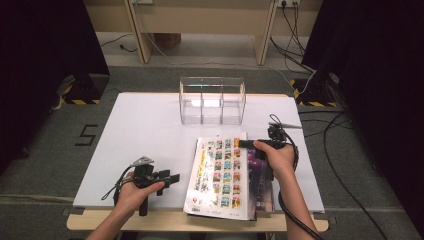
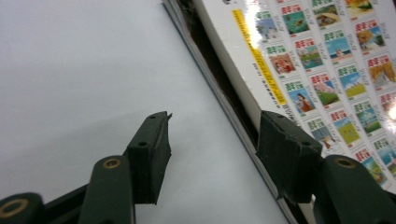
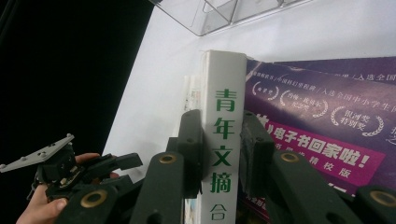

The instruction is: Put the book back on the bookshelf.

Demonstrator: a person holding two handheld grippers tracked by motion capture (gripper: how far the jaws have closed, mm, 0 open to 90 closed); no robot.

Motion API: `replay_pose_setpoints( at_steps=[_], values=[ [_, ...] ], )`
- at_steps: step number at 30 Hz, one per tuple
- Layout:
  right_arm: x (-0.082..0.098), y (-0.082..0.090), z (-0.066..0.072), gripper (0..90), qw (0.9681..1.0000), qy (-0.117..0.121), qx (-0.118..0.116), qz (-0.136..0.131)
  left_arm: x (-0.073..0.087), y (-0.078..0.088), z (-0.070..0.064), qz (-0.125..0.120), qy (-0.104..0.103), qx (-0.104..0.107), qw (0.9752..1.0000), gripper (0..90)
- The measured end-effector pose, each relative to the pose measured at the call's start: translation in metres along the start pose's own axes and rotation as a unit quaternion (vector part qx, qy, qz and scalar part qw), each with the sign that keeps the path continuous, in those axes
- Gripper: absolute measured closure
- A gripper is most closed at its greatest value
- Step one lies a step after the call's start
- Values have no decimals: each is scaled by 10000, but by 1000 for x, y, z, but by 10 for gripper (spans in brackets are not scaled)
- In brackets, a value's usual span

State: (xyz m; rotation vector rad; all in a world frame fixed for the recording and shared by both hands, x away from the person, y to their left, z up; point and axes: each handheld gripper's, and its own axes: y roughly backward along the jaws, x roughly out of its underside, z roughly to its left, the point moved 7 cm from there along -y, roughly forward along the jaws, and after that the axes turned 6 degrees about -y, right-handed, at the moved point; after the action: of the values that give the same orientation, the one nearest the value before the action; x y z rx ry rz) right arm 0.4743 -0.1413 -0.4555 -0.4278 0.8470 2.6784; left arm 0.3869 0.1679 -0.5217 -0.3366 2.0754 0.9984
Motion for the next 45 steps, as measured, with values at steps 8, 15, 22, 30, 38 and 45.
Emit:
replay_pose_setpoints(
  at_steps=[8,15,22,30,38,45],
  values=[
    [0,1,7,739,9999,122,26,-47,6,2,7,1,-18,-132,9999,416],
    [-2,4,16,741,9996,263,42,-135,9,2,8,14,-4,-137,9999,414],
    [-3,10,23,742,9988,361,27,-325,9,3,10,1,20,-154,9999,414],
    [-6,23,38,742,9958,651,2,-642,6,0,10,12,-13,-121,9999,425],
    [-11,38,45,742,9912,797,53,-1058,3,0,8,-36,15,-94,9999,421],
    [-18,45,51,742,9877,932,151,-1245,2,0,12,-60,31,-158,9999,420]
  ],
)
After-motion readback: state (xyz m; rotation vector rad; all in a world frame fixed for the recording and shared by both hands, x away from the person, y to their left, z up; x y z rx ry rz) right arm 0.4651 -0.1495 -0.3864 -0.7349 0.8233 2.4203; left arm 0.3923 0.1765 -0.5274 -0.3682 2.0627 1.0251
